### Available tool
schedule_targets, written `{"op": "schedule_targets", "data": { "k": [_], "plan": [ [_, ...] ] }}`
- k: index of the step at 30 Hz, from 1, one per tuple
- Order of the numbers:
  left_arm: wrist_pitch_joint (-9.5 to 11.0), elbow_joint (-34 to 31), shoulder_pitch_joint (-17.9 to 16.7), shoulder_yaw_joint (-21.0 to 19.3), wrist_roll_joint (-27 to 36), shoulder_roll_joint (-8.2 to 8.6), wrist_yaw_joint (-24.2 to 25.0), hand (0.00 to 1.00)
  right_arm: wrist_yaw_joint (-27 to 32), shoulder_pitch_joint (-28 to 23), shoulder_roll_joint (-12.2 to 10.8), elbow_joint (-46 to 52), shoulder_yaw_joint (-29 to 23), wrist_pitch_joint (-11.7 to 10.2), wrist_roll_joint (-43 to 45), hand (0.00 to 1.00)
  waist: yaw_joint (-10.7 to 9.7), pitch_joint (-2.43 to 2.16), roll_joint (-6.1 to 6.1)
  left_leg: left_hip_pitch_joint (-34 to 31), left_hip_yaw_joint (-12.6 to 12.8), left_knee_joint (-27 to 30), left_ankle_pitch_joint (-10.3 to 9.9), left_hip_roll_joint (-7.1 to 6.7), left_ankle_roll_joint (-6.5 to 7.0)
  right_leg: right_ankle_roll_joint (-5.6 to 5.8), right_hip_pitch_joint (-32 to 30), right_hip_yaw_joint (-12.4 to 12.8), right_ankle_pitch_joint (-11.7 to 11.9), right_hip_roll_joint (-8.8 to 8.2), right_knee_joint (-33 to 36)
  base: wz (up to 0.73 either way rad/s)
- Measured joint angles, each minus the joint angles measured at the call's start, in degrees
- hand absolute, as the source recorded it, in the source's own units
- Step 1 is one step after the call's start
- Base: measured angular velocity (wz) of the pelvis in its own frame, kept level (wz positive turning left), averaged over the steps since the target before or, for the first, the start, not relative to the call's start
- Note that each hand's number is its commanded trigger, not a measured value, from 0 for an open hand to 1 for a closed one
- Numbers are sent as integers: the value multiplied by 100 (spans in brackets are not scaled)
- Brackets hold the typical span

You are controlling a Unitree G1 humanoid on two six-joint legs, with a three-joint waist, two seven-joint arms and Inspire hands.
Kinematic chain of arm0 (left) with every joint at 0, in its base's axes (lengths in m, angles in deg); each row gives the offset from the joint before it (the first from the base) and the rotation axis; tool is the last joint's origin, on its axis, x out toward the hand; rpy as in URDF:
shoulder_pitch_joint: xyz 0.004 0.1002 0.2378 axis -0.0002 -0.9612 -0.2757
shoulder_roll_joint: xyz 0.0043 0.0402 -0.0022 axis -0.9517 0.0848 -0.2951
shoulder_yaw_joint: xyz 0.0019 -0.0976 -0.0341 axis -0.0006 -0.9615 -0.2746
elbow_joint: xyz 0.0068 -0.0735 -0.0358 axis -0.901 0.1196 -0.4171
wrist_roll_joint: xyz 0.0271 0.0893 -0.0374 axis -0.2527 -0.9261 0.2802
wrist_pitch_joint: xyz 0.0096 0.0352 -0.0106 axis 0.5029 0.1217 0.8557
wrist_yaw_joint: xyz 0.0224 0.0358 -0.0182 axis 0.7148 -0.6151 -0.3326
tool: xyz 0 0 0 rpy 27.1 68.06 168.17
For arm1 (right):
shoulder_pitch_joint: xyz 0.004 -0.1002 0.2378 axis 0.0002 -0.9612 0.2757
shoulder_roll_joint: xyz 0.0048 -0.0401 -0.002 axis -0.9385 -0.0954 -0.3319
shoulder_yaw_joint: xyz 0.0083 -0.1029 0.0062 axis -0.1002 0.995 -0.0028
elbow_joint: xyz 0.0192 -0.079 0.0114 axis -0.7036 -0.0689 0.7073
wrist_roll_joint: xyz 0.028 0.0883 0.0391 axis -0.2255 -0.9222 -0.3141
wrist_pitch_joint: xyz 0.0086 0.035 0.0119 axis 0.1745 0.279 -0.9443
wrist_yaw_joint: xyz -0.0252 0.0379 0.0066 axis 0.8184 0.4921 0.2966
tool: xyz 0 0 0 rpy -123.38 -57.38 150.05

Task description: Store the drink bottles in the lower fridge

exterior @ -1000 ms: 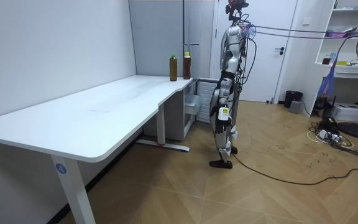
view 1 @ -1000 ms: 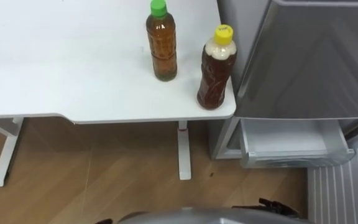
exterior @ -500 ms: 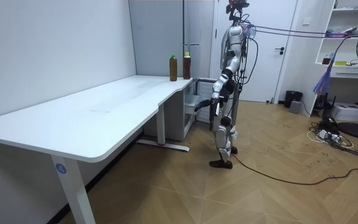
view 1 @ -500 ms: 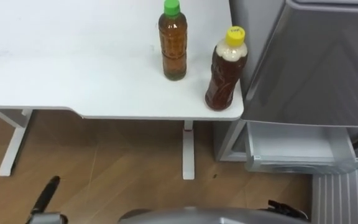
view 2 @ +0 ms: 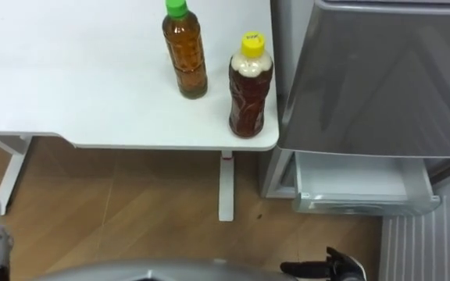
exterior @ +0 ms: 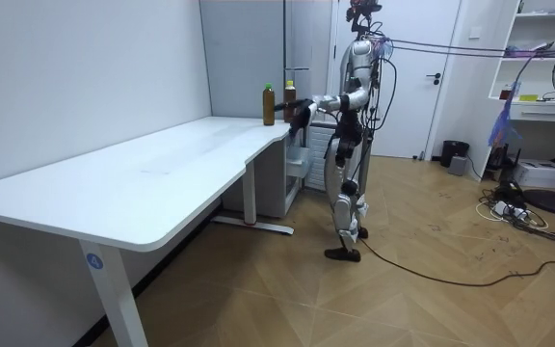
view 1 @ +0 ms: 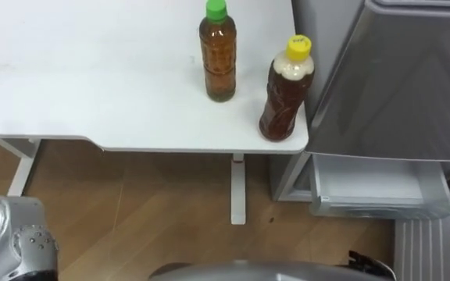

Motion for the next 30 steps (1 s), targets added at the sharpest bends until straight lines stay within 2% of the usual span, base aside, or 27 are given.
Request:
{"op": "schedule_targets", "data": {
  "k": [3,6,9,14,16,20,22,26,27,28,30],
  "plan": [
    [22,-681,25,3,-155,-93,137,0,-90,-14,16,-82,-61,-102,18,0,-38,2,7,-4,-20,7,0,-3,1,0,-3,47,0,3,-11,-4],
    [22,-1173,28,2,-600,-219,307,0,-119,-6,23,-160,-137,-146,-18,0,-114,11,28,-45,-26,19,-1,-2,2,0,-6,58,0,6,-6,-1],
    [22,-1649,30,36,-987,-220,514,0,-137,-7,52,-219,-163,-162,-36,0,-181,11,56,-45,-27,25,-3,0,4,0,0,56,0,7,-4,-1],
    [21,-2288,29,336,-1027,-221,978,0,-238,44,145,-337,-162,-125,-41,0,-270,12,104,-92,-63,29,-5,-5,8,0,-28,34,0,10,-4,3],
    [5,-2547,31,523,-1176,-222,1381,0,-387,45,240,-469,-164,-100,-2,0,-295,6,121,-86,-71,33,-5,-5,8,0,-28,19,0,10,-4,0],
    [-51,-2813,124,864,-1184,-222,2124,0,-492,45,281,-530,-161,-14,36,0,-347,8,118,-93,-83,104,-4,-5,8,0,-15,-1,0,10,1,3],
    [-194,-2810,314,1144,-1182,-221,2677,0,-595,50,279,-530,-127,24,174,0,-363,14,101,-101,-90,115,-4,-4,8,0,-19,-12,0,10,3,2],
    [-367,-2812,392,1498,-1176,-221,3340,0,-622,79,281,-518,-81,94,256,0,-464,37,74,-149,-68,81,-5,4,10,0,-46,5,0,10,4,-3],
    [-430,-2812,441,1650,-1179,-222,3524,0,-629,94,295,-523,-53,124,274,0,-469,19,107,-181,-48,83,-5,11,10,-1,-105,24,1,13,24,-9],
    [-486,-2811,520,1795,-1181,-222,3722,0,-639,123,315,-534,-28,148,393,0,-479,40,74,-207,-33,91,-4,12,10,-3,-125,46,2,14,24,-8],
    [-511,-2811,612,1985,-1181,-222,4041,0,-645,157,339,-563,68,152,565,0,-487,25,96,-243,-16,136,-4,14,10,-8,-150,61,5,13,26,-6]
  ]
}}
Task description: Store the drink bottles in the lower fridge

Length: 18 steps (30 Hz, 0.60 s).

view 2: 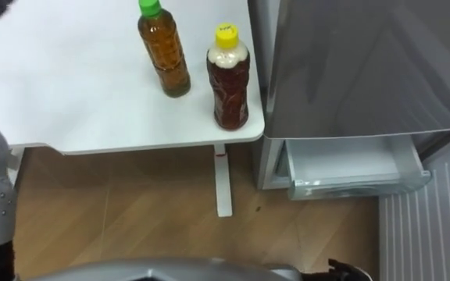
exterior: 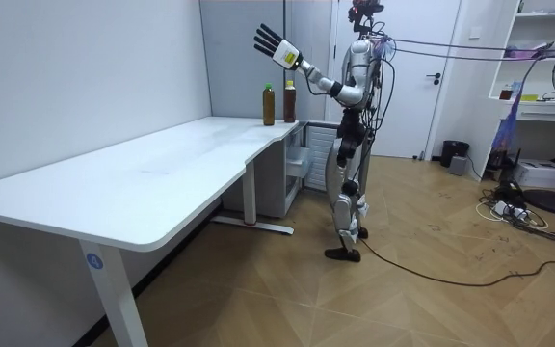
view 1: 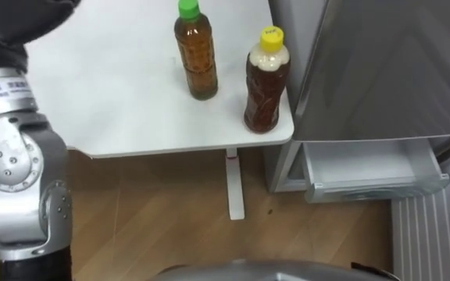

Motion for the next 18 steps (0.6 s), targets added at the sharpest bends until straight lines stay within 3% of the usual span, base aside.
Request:
{"op": "schedule_targets", "data": {
  "k": [4,7,18],
  "plan": [
    [-24,0,93,292,1,0,590,0,9,50,8,-17,114,-3,157,0,-88,4,-10,3,44,-1,1,3,1,-1,-67,32,1,-1,0,-4],
    [-150,0,101,358,3,0,879,0,30,110,11,-159,143,0,162,0,-108,8,-14,8,74,-2,1,8,1,-1,-69,35,0,-1,-7,0],
    [-479,25,101,867,60,-1,1589,0,126,206,18,-216,394,127,172,0,-129,34,-70,13,57,17,3,5,4,-1,-48,25,1,-3,0,0]
  ]
}}
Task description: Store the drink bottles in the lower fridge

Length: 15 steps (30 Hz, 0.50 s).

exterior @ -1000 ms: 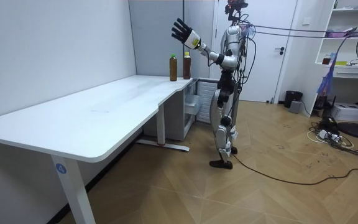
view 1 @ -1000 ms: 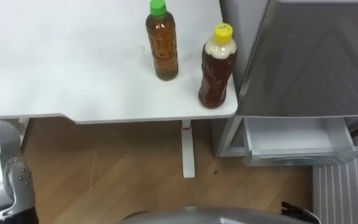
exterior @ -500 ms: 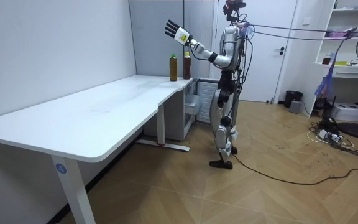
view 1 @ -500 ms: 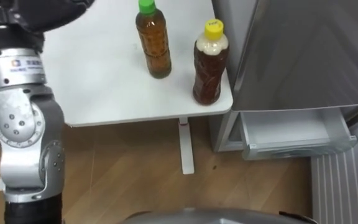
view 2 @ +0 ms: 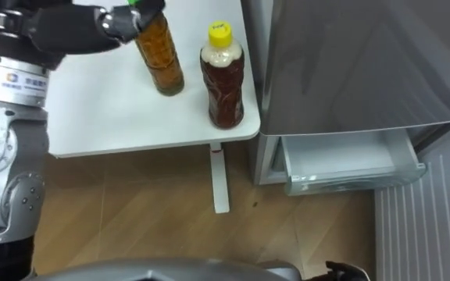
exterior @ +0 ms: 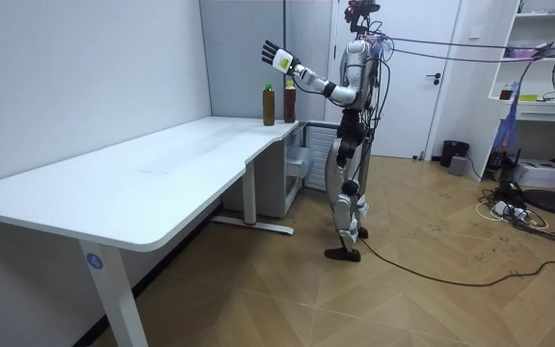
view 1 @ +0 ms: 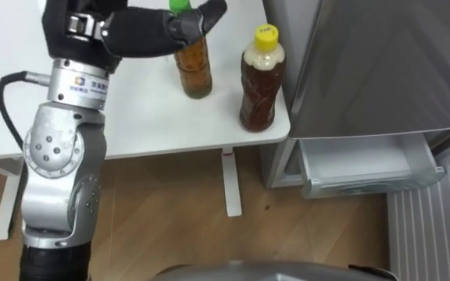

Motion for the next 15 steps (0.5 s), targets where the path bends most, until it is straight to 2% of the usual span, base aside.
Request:
{"op": "schedule_targets", "data": {
  "k": [6,11,15],
  "plan": [
    [-138,4,0,429,9,-1,253,0,101,16,4,0,173,73,7,0,-103,2,-3,-20,4,-26,1,6,4,0,-7,-4,0,1,16,0],
    [-162,63,-1,485,117,-2,501,0,100,10,5,-2,304,127,70,0,-85,1,-7,-4,33,-20,3,8,4,0,-11,45,0,2,39,-3],
    [-334,159,-1,484,124,-2,682,0,98,18,-5,-4,378,246,193,0,-68,-2,-10,-3,47,-17,3,6,4,0,-18,68,0,2,35,-2]
  ]
}}
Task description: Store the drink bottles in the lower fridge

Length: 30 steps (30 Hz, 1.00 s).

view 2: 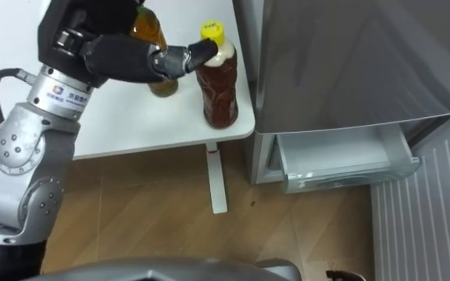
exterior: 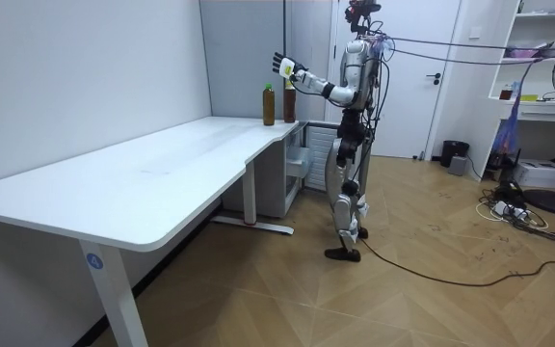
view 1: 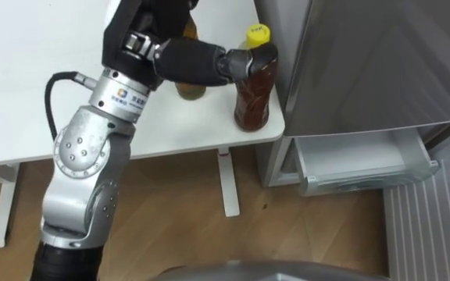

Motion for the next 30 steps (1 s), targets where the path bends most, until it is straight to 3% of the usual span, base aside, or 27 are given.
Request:
{"op": "schedule_targets", "data": {
  "k": [6,13,20,30],
  "plan": [
    [-95,57,0,19,6,16,179,0,2,1,12,-5,12,125,17,0,54,-21,41,0,4,2,0,3,0,0,7,-2,0,2,-5,0],
    [-265,197,0,17,116,23,391,0,-3,0,12,-97,61,147,21,0,94,-15,48,0,20,-19,0,9,0,0,7,-1,0,3,17,0],
    [-279,608,1,3,114,14,524,0,-2,-1,-32,-135,61,245,243,0,99,-3,40,70,44,-42,1,27,-1,0,10,45,0,18,48,-2],
    [-366,1429,-5,-17,110,-185,461,0,5,-5,-93,-155,189,371,247,0,107,15,10,75,109,-46,1,40,-1,0,9,91,0,18,67,-3]
  ]
}}
